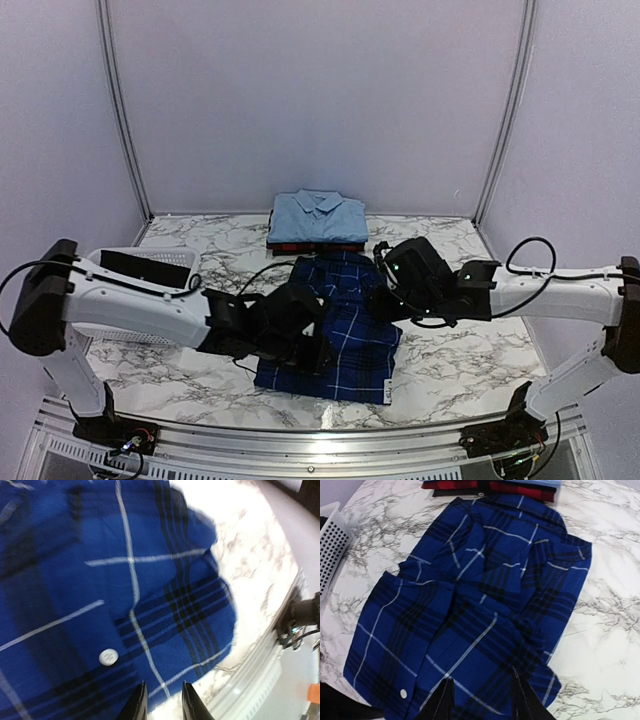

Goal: Fold and stack the long sleeve shirts
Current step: Adjust the 2/3-rectangle-folded shirt at the center of the board.

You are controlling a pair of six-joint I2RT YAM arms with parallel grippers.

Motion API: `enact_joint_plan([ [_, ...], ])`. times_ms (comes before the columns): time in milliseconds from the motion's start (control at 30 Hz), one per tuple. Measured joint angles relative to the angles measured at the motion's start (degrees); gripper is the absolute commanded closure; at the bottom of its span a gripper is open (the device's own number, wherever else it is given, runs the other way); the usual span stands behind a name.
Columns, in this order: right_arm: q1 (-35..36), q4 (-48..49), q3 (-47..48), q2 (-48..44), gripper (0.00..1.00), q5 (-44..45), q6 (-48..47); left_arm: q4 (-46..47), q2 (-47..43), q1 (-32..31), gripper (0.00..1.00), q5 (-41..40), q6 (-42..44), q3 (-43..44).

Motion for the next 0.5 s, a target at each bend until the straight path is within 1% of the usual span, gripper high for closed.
enact_joint_plan([
  [133, 4.98, 0.28, -3.85, -2.08, 0.67, -0.50, 3.91, -0.66, -12.74, 1.77, 0.72, -3.17, -2.80, -7.26],
  [233, 8.96, -0.72, -6.47, -2.34, 0.67, -0.55, 7.52, -1.75, -20.00, 3.19, 0.68, -4.59, -4.61, -13.49],
  [400, 16.39, -1.03, -12.70, -6.97, 0.68, -1.29, 15.63, -4.52, -28.35, 5.09, 0.66, -4.72, -6.51, -24.26],
  [500, 20.11, -1.05, -15.96, -9.25, 0.69, -1.46, 20.74, -5.86, -31.32, 5.64, 0.63, -3.85, -6.27, -27.45],
])
